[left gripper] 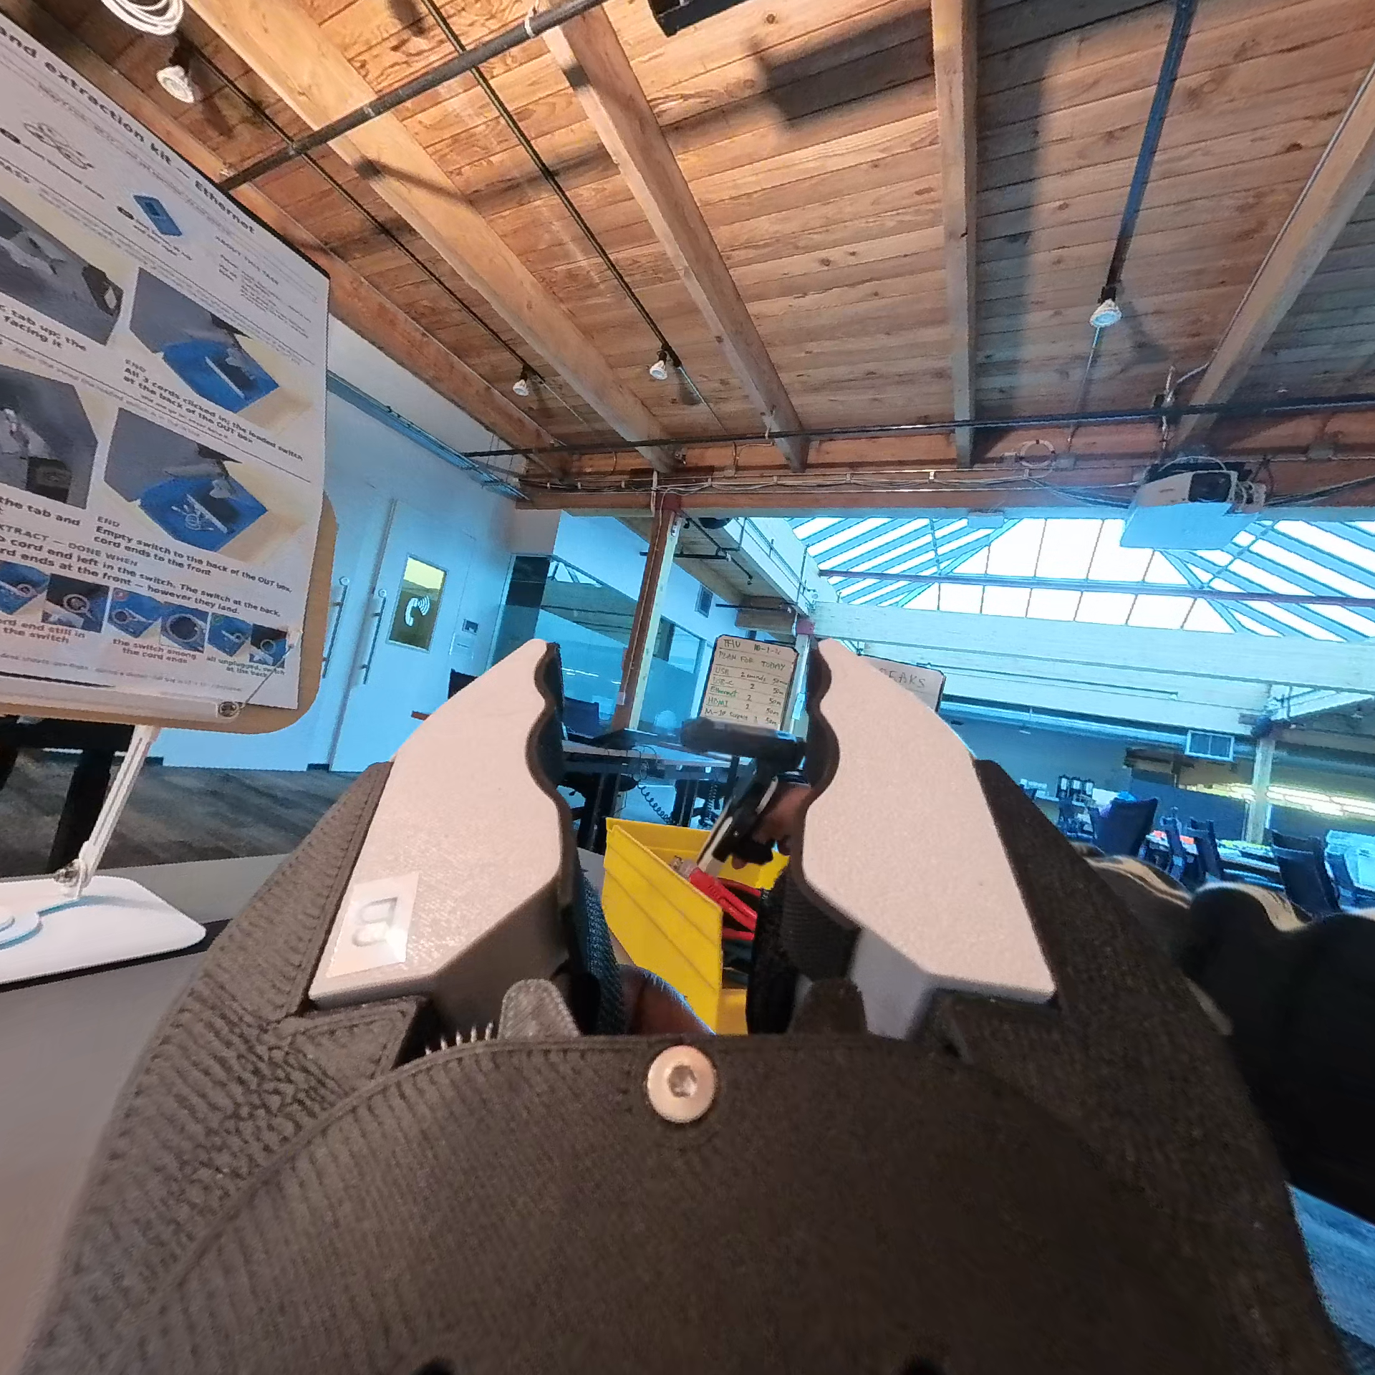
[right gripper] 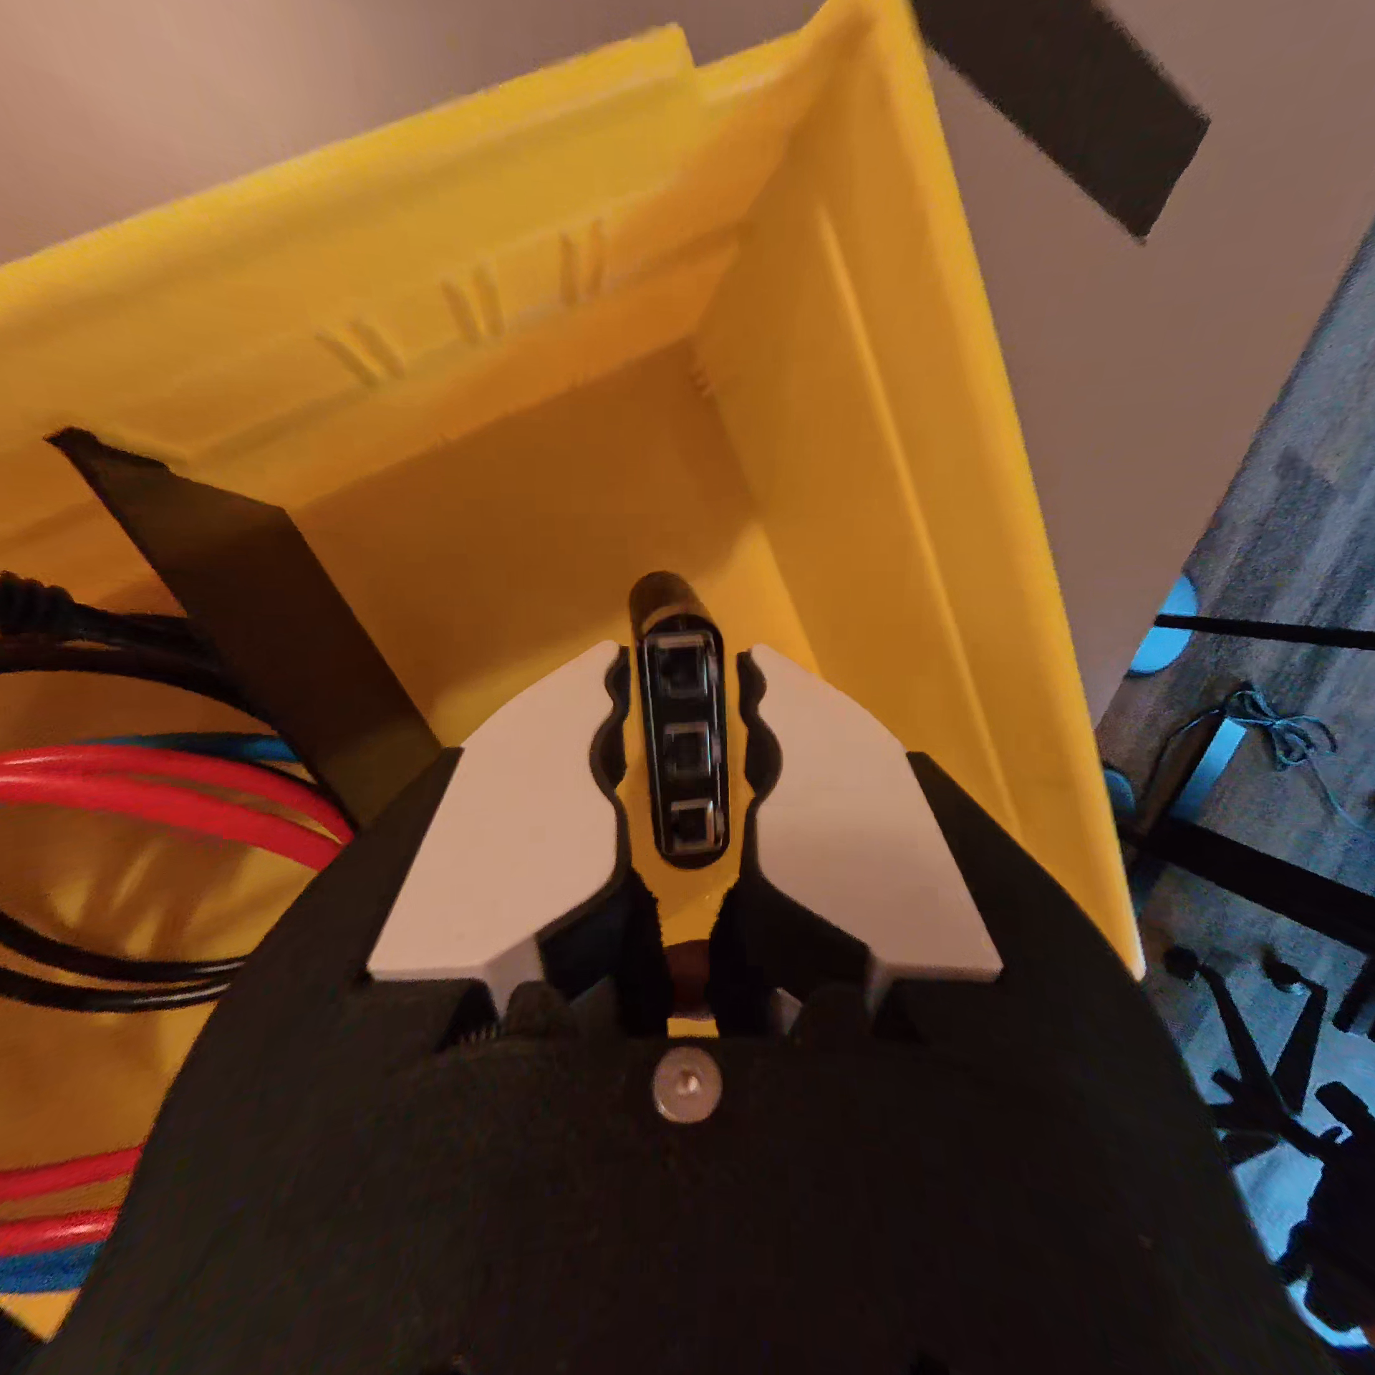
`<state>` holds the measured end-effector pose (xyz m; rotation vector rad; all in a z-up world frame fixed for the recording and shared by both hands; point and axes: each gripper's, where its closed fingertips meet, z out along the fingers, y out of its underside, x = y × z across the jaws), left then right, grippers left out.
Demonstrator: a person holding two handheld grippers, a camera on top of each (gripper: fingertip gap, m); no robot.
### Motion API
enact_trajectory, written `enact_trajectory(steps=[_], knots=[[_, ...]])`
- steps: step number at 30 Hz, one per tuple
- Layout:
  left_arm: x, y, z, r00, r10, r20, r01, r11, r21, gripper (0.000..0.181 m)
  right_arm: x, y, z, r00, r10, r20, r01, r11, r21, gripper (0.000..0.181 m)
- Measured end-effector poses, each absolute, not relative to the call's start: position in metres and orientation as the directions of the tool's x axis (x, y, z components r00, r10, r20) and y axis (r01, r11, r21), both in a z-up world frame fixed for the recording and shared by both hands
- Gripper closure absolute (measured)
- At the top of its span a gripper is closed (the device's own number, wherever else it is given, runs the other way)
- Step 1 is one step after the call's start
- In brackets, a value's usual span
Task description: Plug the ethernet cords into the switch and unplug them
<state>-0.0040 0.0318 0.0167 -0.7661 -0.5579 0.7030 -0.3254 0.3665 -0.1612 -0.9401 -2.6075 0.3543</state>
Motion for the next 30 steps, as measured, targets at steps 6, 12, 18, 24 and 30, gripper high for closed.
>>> enact_trajectory(steps=[6,12,18,24,30], knots=[[-0.005,0.034,0.015,0.644,0.740,0.192,-0.356,0.513,-0.781,0.119,-0.310,0.333,-0.091,-0.684,0.699,0.208,0.431,0.617,-0.658,0.112],[-0.004,0.035,0.015,0.645,0.739,0.194,-0.354,0.514,-0.781,0.119,-0.184,0.276,-0.016,-0.844,0.531,0.072,0.142,0.351,-0.925,0.099],[-0.003,0.037,0.015,0.649,0.737,0.191,-0.352,0.513,-0.783,0.119,-0.072,0.296,-0.095,-0.868,0.373,0.326,0.058,0.731,-0.680,0.119],[-0.003,0.041,0.014,0.652,0.735,0.186,-0.347,0.508,-0.789,0.119,-0.083,0.341,-0.146,-0.767,0.433,0.473,0.219,0.870,-0.441,0.113],[-0.001,0.040,0.015,0.652,0.736,0.186,-0.350,0.509,-0.786,0.119,-0.104,0.324,-0.170,-0.762,0.420,0.492,0.270,0.898,-0.348,0.117]])
